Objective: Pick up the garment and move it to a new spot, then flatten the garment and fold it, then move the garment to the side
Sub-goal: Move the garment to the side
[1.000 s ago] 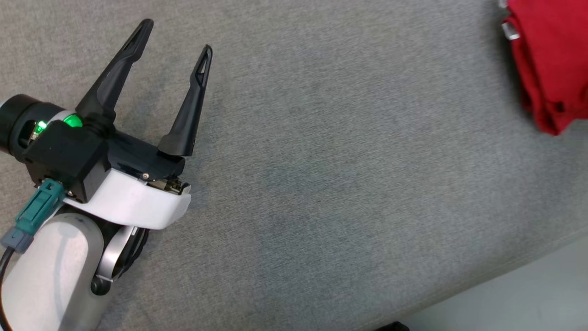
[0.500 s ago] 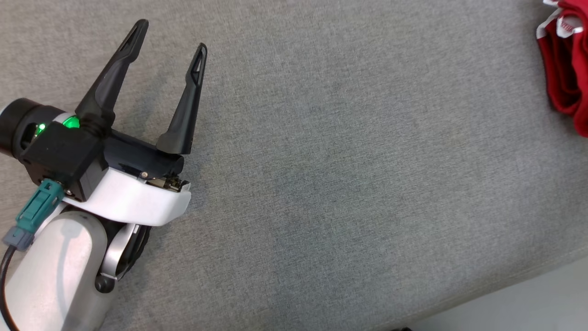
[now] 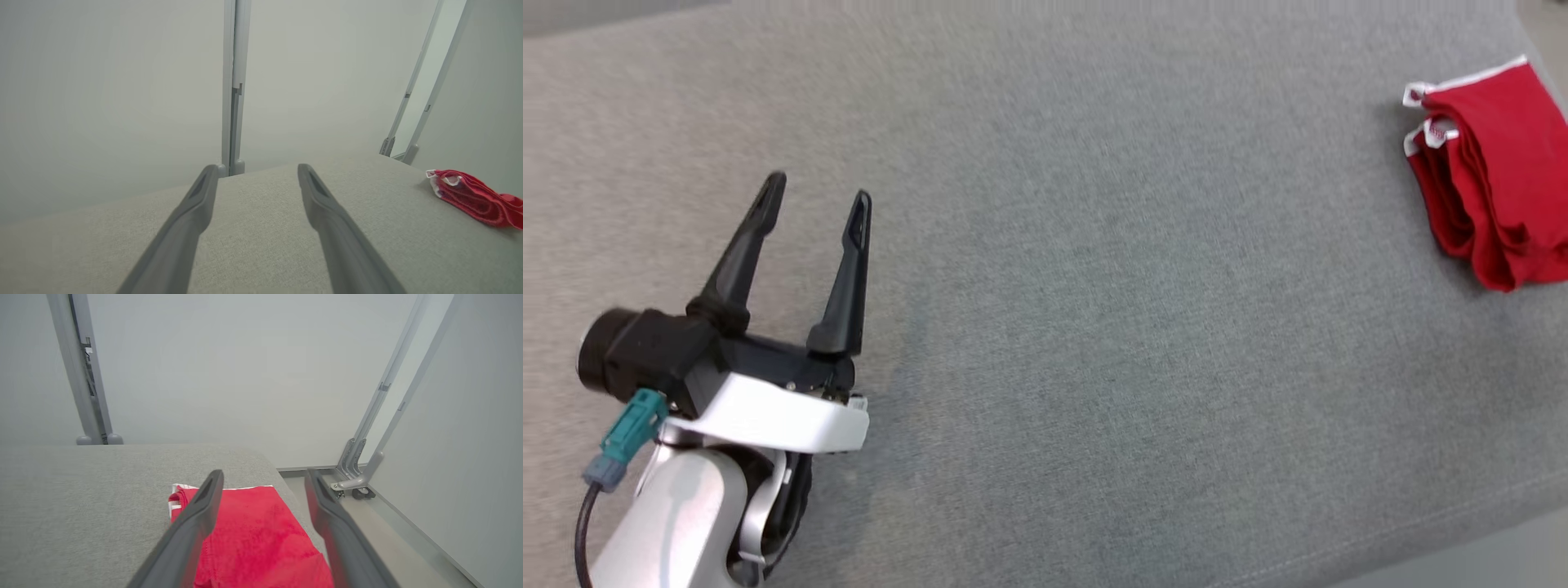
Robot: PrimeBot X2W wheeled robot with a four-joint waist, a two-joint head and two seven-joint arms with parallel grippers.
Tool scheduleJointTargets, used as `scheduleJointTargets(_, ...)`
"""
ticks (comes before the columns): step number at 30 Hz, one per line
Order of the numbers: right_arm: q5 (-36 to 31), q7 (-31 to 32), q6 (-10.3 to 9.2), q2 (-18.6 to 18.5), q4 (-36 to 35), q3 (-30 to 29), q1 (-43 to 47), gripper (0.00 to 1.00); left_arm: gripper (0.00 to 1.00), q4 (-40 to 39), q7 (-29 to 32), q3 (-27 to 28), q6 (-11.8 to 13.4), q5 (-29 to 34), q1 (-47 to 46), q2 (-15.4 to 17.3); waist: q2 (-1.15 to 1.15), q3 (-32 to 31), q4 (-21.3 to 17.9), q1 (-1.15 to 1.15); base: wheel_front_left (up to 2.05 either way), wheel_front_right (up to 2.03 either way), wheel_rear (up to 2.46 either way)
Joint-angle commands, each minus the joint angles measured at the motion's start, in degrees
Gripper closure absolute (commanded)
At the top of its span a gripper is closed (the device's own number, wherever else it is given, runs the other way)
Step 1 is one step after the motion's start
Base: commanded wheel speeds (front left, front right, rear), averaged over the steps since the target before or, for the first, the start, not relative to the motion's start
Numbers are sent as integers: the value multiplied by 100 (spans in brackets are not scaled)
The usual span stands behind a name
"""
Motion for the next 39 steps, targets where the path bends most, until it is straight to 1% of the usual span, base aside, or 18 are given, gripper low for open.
scheduleJointTargets(1,-84,-10,-2,71,-178,-46,206,0,0,52,-63,33,39,-53,113,-24,0,-397,288,0,0,0,0)
scheduleJointTargets(5,-275,154,-2,413,-875,-63,780,0,0,188,-179,40,111,-144,368,-102,0,-721,616,0,0,0,0)
scheduleJointTargets(11,-483,631,-2,914,-1901,24,1557,0,0,300,-278,56,258,-189,679,-166,0,-1094,1128,0,0,0,0)
scheduleJointTargets(14,-556,840,-2,1107,-2286,98,1851,0,0,318,-317,126,324,-229,830,-150,0,-1219,1316,0,0,0,0)
scheduleJointTargets(18,-637,1071,-2,1329,-2655,171,2132,0,0,341,-341,232,415,-314,1004,-116,0,-1375,1466,0,0,0,0)
scheduleJointTargets(22,-717,1225,-2,1440,-2845,315,2352,0,0,361,-350,274,370,-398,1161,-60,0,-1558,1527,0,0,0,0)
scheduleJointTargets(26,-727,1308,-2,1509,-2943,370,2501,0,0,384,-350,302,382,-423,1279,-5,0,-1704,1522,0,0,0,0)
scheduleJointTargets(39,-476,1371,-2,1714,-3238,285,3061,0,0,425,-172,255,464,-552,1701,90,0,-2227,1337,0,0,0,0)
